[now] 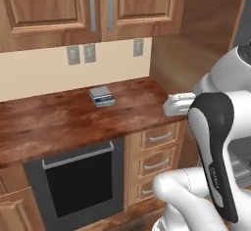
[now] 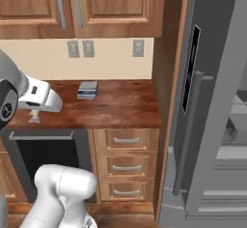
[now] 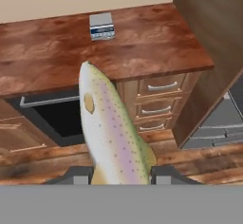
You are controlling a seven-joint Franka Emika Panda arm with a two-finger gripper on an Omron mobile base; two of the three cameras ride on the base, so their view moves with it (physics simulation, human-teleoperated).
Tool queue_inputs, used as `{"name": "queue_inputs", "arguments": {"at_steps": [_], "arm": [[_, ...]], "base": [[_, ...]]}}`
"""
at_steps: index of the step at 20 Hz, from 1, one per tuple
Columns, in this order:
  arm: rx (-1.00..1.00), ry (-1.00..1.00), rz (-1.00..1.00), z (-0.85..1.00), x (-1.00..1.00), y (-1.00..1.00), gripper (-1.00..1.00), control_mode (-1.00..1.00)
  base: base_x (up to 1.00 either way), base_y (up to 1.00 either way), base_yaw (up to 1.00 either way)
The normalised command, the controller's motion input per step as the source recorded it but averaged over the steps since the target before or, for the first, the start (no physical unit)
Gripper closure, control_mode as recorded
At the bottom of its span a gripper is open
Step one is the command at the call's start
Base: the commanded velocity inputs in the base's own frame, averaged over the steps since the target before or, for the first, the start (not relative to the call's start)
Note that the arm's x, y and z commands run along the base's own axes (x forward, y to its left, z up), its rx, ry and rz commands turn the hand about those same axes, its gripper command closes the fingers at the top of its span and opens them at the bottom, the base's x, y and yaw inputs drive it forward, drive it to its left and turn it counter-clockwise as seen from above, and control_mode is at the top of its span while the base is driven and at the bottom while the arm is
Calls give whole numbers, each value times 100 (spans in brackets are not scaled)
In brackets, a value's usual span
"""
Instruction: Take the fish from the fridge and place it on the digital scale on the counter by the fridge. Wait a few seconds for a reading, then move it to the plate on the dining counter.
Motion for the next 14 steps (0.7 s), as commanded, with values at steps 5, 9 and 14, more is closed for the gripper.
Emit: {"name": "queue_inputs", "arguments": {"at_steps": [5, 9, 14], "arm": [[0, 0, 0, 0, 0, 0, 100, 100], [0, 0, 0, 0, 0, 0, 100, 100], [0, 0, 0, 0, 0, 0, 100, 100]], "base": [[63, 59, -20], [52, 23, -4], [81, 0, 0]]}}
